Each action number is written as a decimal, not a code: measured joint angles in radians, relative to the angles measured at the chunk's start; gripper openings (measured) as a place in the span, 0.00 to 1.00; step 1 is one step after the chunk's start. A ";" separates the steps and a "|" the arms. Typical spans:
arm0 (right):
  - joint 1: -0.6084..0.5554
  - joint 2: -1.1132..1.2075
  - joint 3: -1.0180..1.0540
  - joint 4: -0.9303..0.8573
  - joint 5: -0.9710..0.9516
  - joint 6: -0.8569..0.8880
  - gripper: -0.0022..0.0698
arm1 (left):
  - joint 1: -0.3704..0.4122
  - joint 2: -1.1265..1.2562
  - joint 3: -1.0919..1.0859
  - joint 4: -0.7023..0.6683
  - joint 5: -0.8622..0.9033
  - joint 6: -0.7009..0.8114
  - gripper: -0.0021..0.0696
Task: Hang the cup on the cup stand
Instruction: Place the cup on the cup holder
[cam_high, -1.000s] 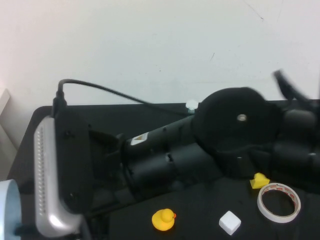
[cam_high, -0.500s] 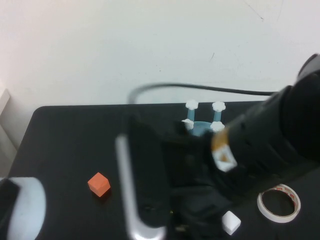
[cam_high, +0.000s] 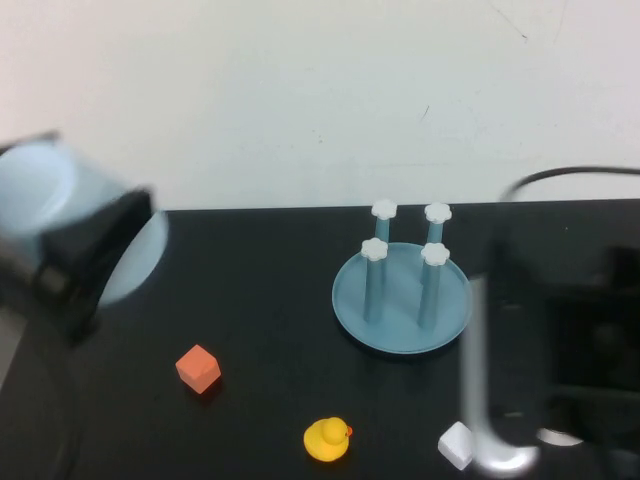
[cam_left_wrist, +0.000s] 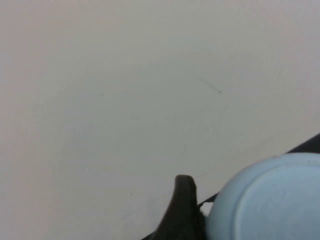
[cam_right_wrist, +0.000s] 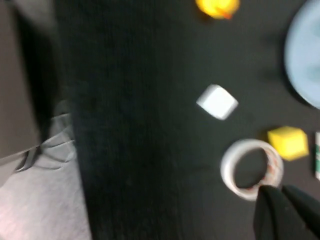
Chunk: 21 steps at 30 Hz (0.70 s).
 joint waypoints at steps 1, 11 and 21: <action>0.000 -0.034 0.028 -0.028 -0.012 0.030 0.04 | 0.000 0.054 -0.038 0.001 0.029 0.015 0.82; 0.000 -0.329 0.269 -0.076 -0.104 0.270 0.03 | -0.046 0.560 -0.388 0.010 0.143 0.064 0.82; 0.000 -0.452 0.389 -0.102 -0.107 0.453 0.03 | -0.251 0.972 -0.704 0.010 0.034 0.261 0.82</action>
